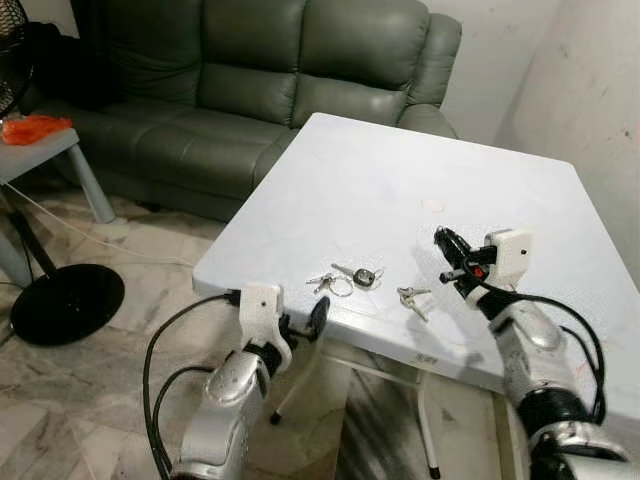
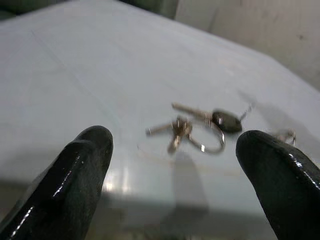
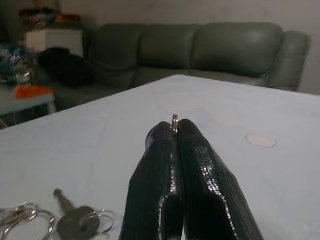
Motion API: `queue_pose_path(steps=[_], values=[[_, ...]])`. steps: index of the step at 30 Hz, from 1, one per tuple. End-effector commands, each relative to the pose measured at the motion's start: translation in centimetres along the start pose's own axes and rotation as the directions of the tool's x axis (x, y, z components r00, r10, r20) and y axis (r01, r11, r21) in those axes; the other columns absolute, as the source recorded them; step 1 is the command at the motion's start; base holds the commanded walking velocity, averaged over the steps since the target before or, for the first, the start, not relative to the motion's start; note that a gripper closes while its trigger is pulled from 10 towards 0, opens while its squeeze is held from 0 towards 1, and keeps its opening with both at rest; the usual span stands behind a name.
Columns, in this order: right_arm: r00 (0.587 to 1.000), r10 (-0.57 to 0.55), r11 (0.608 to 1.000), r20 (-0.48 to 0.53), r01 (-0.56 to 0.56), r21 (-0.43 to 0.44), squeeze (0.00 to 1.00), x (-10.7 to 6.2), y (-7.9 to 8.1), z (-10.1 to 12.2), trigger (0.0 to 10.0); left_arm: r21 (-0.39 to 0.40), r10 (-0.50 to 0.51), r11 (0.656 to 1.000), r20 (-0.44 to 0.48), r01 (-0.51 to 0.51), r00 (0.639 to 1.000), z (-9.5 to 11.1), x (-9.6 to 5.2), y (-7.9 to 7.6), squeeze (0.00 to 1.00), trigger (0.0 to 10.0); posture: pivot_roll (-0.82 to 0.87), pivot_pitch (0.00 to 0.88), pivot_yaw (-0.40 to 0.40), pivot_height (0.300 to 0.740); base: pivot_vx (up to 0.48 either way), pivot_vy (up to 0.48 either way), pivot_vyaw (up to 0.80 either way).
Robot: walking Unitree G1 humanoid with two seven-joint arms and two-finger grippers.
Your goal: Hang keys on a hook
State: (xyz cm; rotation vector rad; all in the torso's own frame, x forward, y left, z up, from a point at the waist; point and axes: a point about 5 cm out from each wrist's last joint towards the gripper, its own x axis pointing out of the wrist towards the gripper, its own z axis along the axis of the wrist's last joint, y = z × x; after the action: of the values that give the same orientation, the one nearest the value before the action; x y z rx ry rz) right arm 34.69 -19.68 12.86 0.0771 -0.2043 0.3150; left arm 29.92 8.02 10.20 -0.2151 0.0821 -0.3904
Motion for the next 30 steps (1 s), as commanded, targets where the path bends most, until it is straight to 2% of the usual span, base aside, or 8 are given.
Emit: queue_pose_path(steps=[1, 2, 6, 12, 15, 18, 27, 30], values=[[0.999, -0.027, 0.999, 0.036, 0.028, -0.018, 0.02, -0.2, -0.2, 0.5, 10.0, 0.006, -0.006, 1.0, 0.008, 0.006, 1.0, 0.1, 0.3, 0.0, 0.0, 10.0, 0.01, 0.024, -0.087, 0.74, 0.0, 0.0, 0.0], [0.999, -0.037, 0.999, 0.032, 0.038, -0.019, 0.11, -0.5, 0.5, 0.1, 10.0, 0.016, 0.001, 1.0, 0.018, -0.002, 1.0, 0.3, 0.5, 0.3, 0.0, 10.0, 0.01, 0.02, -0.085, 0.74, 0.0, 0.0, 0.0], [1.0, 0.015, 0.997, 0.001, -0.015, -0.08, 0.03, -0.9, 1.8, -0.6, 10.0, 0.024, 0.006, 1.0, 0.017, -0.007, 1.0, 0.5, 0.8, 0.7, 0.0, 10.0, 0.01, 0.016, -0.083, 0.74, 0.0, 0.0, 0.0], [0.982, 0.154, 0.912, -0.106, -0.183, -0.368, 0.0, -1.5, 2.5, -0.4, 10.0, 0.011, 0.005, 1.0, 0.024, -0.006, 1.0, 0.7, 1.3, 0.9, 0.0, 10.0, 0.0, 0.002, -0.087, 0.74, 0.0, 0.0, 0.0], [0.997, 0.056, 0.961, -0.045, -0.066, -0.27, 0.0, -1.3, 1.1, 0.8, 10.0, 0.018, 0.002, 1.0, 0.04, -0.003, 0.999, 0.7, 1.4, 0.9, 0.0, 10.0, -0.01, 0.0, -0.093, 0.74, 0.0, 0.0, 0.0], [0.999, -0.04, 0.999, 0.018, 0.04, -0.011, 0.0, -0.9, 0.7, 1.5, 10.0, 0.043, -0.003, 0.999, 0.06, 0.001, 0.998, 0.9, 1.5, 0.7, 0.0, 10.0, 0.0, 0.0, -0.098, 0.74, 0.0, 0.0, 0.0], [0.999, -0.029, 0.998, -0.022, 0.03, 0.062, 0.0, -1.0, 3.2, 1.1, 10.0, 0.028, 0.0, 1.0, 0.081, -0.002, 0.997, 1.1, 1.8, 0.8, 0.0, 10.0, 0.01, 0.0, -0.108, 0.74, 0.0, 0.0, 0.0], [0.998, 0.034, 0.996, -0.043, -0.037, -0.078, 0.0, -1.3, 3.8, 1.1, 10.0, 0.04, -0.001, 0.999, 0.088, -0.003, 0.996, 1.1, 1.7, 0.9, 0.0, 10.0, 0.01, 0.0, -0.108, 0.74, 0.0, 0.0, 0.0]])
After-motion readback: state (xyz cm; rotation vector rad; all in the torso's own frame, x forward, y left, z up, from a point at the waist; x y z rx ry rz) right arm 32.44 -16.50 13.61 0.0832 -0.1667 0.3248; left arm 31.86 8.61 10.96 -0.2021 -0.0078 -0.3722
